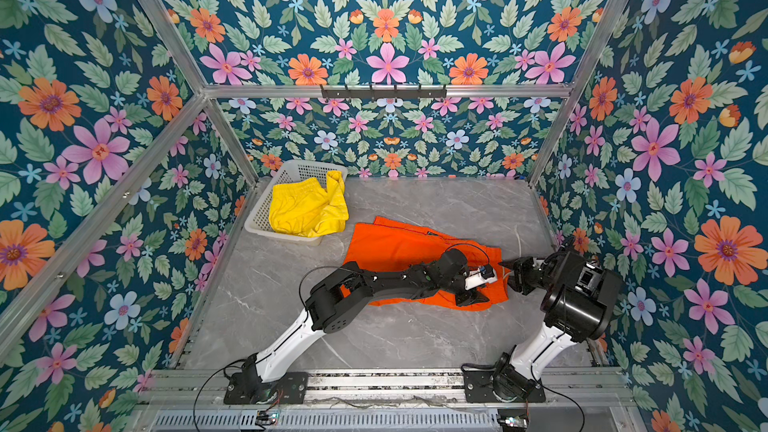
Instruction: Fold and stack the shorts
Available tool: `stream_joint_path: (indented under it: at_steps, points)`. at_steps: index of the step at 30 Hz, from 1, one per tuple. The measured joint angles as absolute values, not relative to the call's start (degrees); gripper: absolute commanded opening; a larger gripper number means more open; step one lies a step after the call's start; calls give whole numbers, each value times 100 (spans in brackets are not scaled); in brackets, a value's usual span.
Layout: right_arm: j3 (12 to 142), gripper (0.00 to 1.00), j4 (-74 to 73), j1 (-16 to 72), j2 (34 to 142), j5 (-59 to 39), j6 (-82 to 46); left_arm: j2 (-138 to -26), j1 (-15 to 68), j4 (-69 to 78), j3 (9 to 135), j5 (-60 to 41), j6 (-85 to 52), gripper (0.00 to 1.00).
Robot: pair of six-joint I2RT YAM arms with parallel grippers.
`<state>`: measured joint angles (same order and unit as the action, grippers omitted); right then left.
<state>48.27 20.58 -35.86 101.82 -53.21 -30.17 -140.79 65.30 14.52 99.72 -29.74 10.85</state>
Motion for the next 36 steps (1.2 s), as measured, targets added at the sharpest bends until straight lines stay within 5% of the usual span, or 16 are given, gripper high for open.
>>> stream_joint_path:
  at_steps: [7, 25, 26, 30, 36]
  points:
    - [4875, 54, 1634, -3430, 10254, -5498, -3319, -13635, 6567, 2154, 9198, -2987, 1199, 18]
    - [4976, 68, 2486, -2816, 9996, -5413, -2587, -13541, 6713, 2864, 8971, -2694, 2084, 30]
    - [4956, 70, 2561, -2821, 9939, -5349, -2508, -13557, 6711, 2864, 8978, -2694, 2084, 33]
    - [4934, 73, 2810, -2812, 9749, -5212, -2318, -13576, 6707, 2864, 8986, -2703, 2001, 71]
    - [5175, 72, 3122, -2792, 9754, -4960, -2141, -13030, 6353, 3227, 8565, -2952, 862, 81]
